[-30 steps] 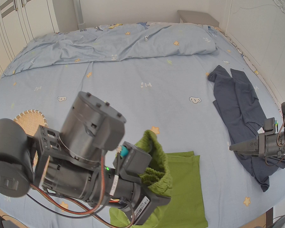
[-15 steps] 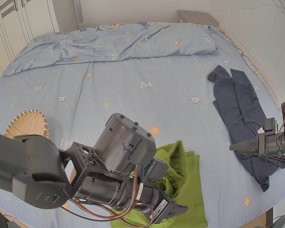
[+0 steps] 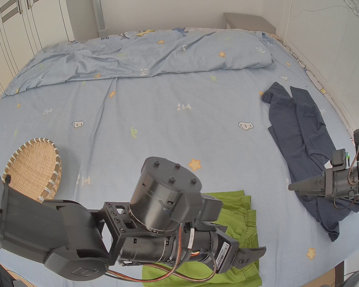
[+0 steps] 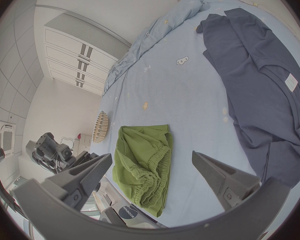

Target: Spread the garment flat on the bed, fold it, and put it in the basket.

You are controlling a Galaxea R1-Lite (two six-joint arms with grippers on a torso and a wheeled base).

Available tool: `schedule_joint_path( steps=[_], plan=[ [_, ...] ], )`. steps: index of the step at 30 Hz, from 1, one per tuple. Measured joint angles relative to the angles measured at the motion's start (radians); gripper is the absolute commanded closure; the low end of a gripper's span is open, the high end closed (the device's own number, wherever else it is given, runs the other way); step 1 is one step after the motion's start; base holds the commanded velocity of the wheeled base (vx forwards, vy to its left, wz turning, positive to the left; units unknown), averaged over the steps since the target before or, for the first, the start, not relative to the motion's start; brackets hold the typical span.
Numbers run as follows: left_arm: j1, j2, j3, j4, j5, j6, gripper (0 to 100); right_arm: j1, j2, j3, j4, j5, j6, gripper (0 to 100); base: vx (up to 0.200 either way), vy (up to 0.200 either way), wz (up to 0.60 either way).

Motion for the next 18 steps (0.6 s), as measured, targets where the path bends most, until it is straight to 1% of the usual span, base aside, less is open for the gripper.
schedule_joint_path(
  steps=[2, 6, 9, 12, 15, 17, 18],
  plan=[
    [0.02, -0.002, 0.016, -0.026, 0.0, -0.03, 0, 0.002, -0.001, 0.001, 0.001, 0.0, 0.0, 0, 0.0, 0.0, 0.0],
    [0.084, -0.014, 0.049, -0.035, -0.005, -0.061, 0, 0.012, -0.004, 0.005, 0.003, 0.003, 0.001, 0, 0.0, 0.0, 0.0],
    [0.119, -0.017, 0.06, -0.045, -0.007, -0.1, 0, 0.049, -0.011, 0.01, 0.007, 0.004, 0.004, 0, 0.0, 0.0, 0.0],
    [0.169, -0.02, 0.068, -0.062, -0.017, -0.16, 0, 0.129, -0.019, 0.016, 0.006, 0.003, 0.009, 0, 0.0, 0.0, 0.0],
    [0.255, -0.03, 0.089, -0.079, -0.04, -0.21, 0, 0.22, -0.026, 0.02, 0.002, 0.001, 0.01, 0, 0.0, 0.0, 0.0],
    [0.317, -0.039, 0.115, -0.086, -0.076, -0.229, 0, 0.277, -0.029, 0.021, -0.003, 0.0, 0.006, 0, 0.0, 0.0, 0.0],
    [0.355, -0.045, 0.139, -0.09, -0.114, -0.236, 0, 0.308, -0.028, 0.022, -0.008, 0.0, 0.003, 0, 0.0, 0.0, 0.0]
  ],
)
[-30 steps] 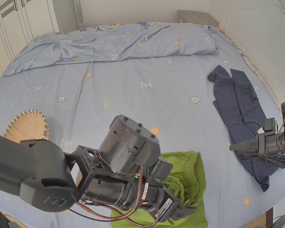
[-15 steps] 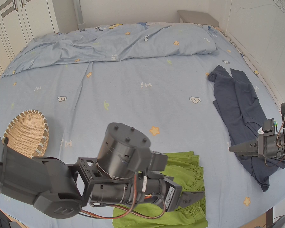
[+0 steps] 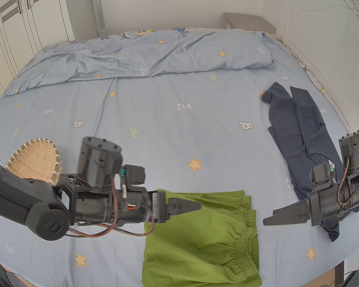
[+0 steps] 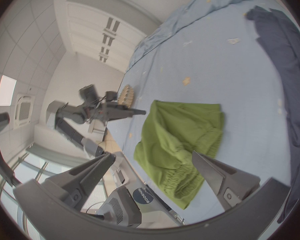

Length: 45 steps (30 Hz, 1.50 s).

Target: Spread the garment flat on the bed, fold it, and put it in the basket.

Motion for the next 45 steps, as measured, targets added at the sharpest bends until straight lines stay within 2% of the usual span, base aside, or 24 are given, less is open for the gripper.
schedule_joint_path(
  steps=[5, 11, 19, 24, 34, 40, 45],
  plan=[
    [0.145, -0.029, 0.125, -0.056, -0.158, -0.01, 0, 0.128, 0.026, 0.002, -0.036, -0.002, -0.017, 0, 0.0, 0.0, 0.0],
    [0.261, -0.055, 0.275, -0.234, -0.309, 0.006, 0, 0.202, 0.125, 0.001, -0.101, -0.006, -0.039, 0, 0.0, 0.0, 0.0],
    [0.296, 0.025, 0.366, -0.349, -0.35, 0.073, 0, 0.235, 0.25, 0.001, -0.16, -0.011, -0.06, 0, 0.0, 0.0, 0.0],
    [0.266, 0.107, 0.39, -0.393, -0.354, 0.093, 0, 0.177, 0.307, -0.009, -0.203, -0.015, -0.066, 0, 0.0, 0.0, 0.0],
    [0.197, 0.198, 0.398, -0.482, -0.356, 0.097, 0, 0.0, 0.406, -0.027, -0.283, -0.004, -0.066, 0, 0.0, 0.0, 0.0],
    [0.177, 0.269, 0.399, -0.596, -0.349, 0.079, 0, -0.029, 0.456, -0.046, -0.295, -0.002, -0.067, 0, 0.0, 0.0, 0.0],
    [0.158, 0.307, 0.393, -0.621, -0.346, 0.049, 0, -0.033, 0.473, -0.046, -0.308, -0.003, -0.066, 0, 0.0, 0.0, 0.0]
  ],
)
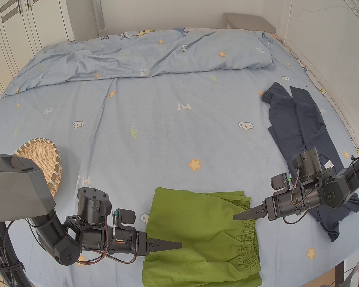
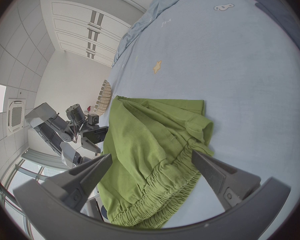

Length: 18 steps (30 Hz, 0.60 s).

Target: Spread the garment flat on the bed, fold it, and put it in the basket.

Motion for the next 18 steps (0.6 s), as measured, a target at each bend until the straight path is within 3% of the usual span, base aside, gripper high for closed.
schedule_joint_path(
  steps=[10, 11, 18],
  plan=[
    [-0.036, 0.029, -0.016, -0.008, 0.0, -0.008, 0, -0.006, -0.082, 0.022, 0.006, -0.003, 0.035, 0, 0.0, 0.0, 0.0],
    [-0.039, 0.031, -0.018, -0.008, 0.0, -0.009, 100, -0.006, -0.105, 0.025, 0.006, -0.003, 0.047, 0, 0.0, 0.0, 0.0],
    [-0.059, 0.034, -0.042, 0.003, 0.005, -0.07, 100, -0.011, -0.273, 0.035, 0.015, -0.001, 0.142, 0, 0.0, 0.0, 0.0]
  ],
)
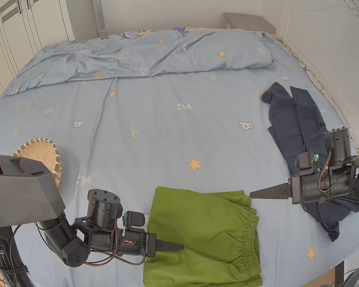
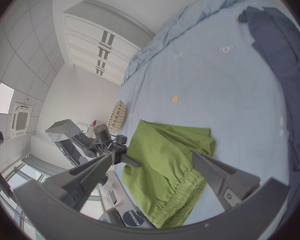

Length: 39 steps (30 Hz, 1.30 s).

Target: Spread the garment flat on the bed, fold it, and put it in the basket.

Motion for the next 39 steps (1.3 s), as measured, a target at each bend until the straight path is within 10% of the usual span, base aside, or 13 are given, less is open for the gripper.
schedule_joint_path(
  steps=[9, 23, 39],
  plan=[
    [0.001, -0.081, -0.043, 0.179, 0.002, -0.059, 100, -0.04, -0.147, -0.018, 0.065, -0.003, 0.031, 0, 0.0, 0.0, 0.0],
    [0.09, -0.341, -0.332, 0.863, 0.017, -0.052, 100, -0.109, -0.186, -0.041, 0.083, 0.0, 0.032, 0, 0.0, 0.0, 0.0],
    [0.116, -0.491, -0.419, 0.952, 0.013, -0.032, 100, -0.115, -0.191, -0.042, 0.087, 0.001, 0.032, 0, 0.0, 0.15, 0.0]
  ],
)
